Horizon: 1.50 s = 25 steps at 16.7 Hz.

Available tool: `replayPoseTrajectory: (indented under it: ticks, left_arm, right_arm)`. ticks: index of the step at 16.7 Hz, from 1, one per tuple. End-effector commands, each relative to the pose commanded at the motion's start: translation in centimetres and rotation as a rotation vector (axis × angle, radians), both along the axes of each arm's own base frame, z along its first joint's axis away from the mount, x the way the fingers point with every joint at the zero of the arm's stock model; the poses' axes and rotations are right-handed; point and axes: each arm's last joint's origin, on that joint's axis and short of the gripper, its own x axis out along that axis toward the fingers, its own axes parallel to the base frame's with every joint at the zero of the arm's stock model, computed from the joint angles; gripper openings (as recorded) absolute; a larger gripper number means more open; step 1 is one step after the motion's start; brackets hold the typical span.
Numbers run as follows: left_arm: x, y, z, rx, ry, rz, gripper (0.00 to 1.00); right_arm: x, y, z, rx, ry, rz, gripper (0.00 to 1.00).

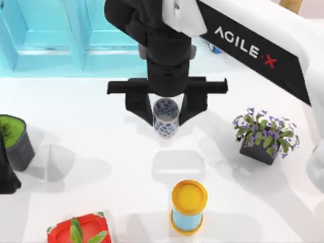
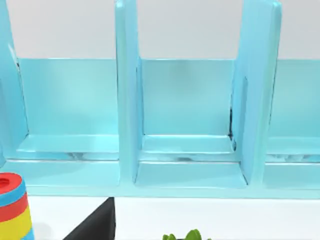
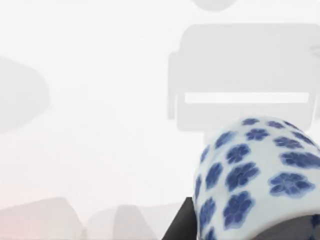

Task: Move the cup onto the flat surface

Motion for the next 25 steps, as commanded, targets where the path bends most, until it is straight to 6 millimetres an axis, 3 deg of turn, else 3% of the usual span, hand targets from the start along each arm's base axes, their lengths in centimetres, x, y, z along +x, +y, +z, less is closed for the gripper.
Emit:
replayPoseTrajectory:
  ticks: [3, 10, 15, 25]
  left_arm:
    - [0.0, 0.0, 0.0, 0.000, 0.000, 0.000, 1.00]
    - [0.0, 0.0, 0.0, 0.000, 0.000, 0.000, 1.00]
    - [0.0, 0.0, 0.0, 0.000, 0.000, 0.000, 1.00]
    - [0.0, 0.0, 0.0, 0.000, 0.000, 0.000, 1.00]
  right_arm:
    - [0.1, 0.1, -0.8, 0.013, -0.014, 0.002, 0.00]
    - [0.0, 0.1, -6.0, -0.004, 0.001, 0.004, 0.00]
    - [0.0, 0.1, -6.4, -0.002, -0.002, 0.003, 0.00]
    - [0.0, 0.1, -6.4, -0.002, -0.002, 0.003, 0.75]
